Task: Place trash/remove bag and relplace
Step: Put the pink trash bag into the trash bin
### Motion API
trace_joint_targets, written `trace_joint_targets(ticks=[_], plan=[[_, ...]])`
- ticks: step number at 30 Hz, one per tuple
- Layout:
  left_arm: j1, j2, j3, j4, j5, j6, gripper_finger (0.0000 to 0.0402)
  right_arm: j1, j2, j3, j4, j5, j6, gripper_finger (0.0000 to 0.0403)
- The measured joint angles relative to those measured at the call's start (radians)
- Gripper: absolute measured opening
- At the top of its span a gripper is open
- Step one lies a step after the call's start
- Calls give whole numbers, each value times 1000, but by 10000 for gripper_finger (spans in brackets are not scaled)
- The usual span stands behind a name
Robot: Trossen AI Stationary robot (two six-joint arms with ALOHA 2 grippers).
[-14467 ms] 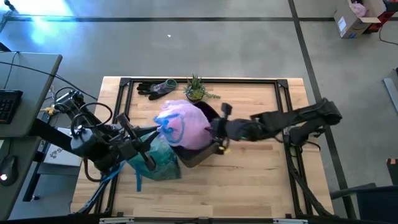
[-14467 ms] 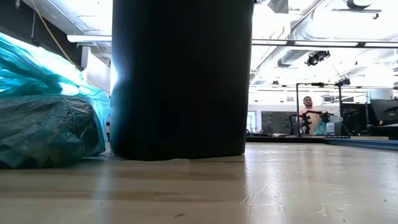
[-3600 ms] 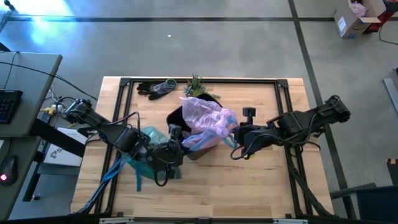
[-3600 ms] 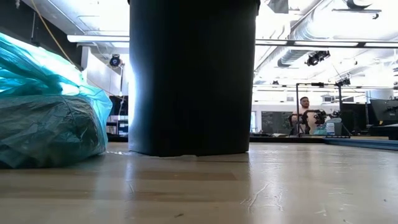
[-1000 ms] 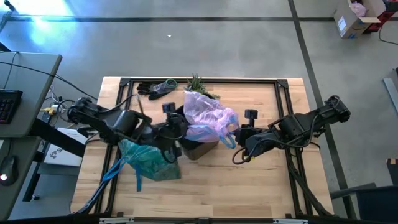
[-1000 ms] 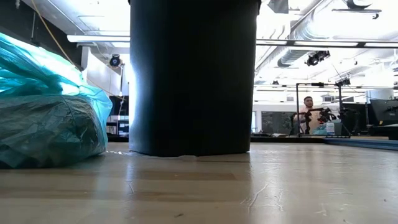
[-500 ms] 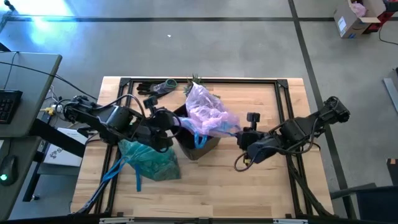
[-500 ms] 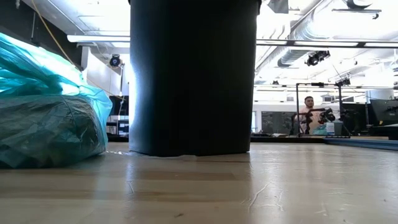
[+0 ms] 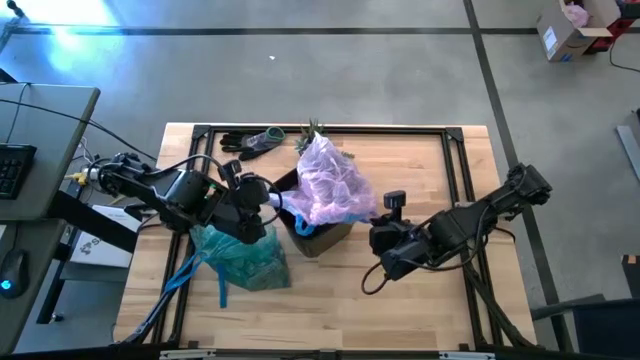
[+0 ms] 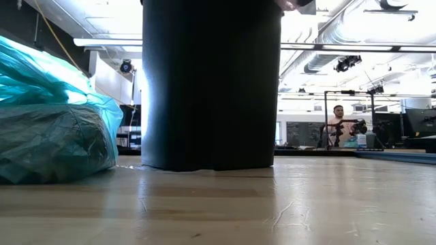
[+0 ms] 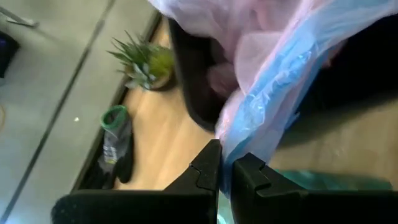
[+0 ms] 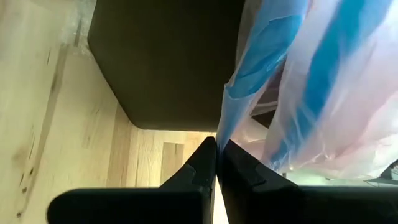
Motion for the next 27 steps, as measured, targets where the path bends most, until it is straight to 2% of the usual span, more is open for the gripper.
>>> trace_joint_targets(ticks=[4,13,17,23,27], plan=[[-38,-1,-27,0,53,-10,0,2,15,0,7,-8,-14,0],[-65,-2,-50,-10,60,-23,0,7,14,0,11,-38,22,12],[-77,-2,-50,-10,59,-14,0,40,13,0,11,-37,63,50],[-96,-2,-50,12,58,13,0,108,12,0,13,44,113,129],[-114,-2,-50,22,55,39,0,167,12,0,85,73,97,158]])
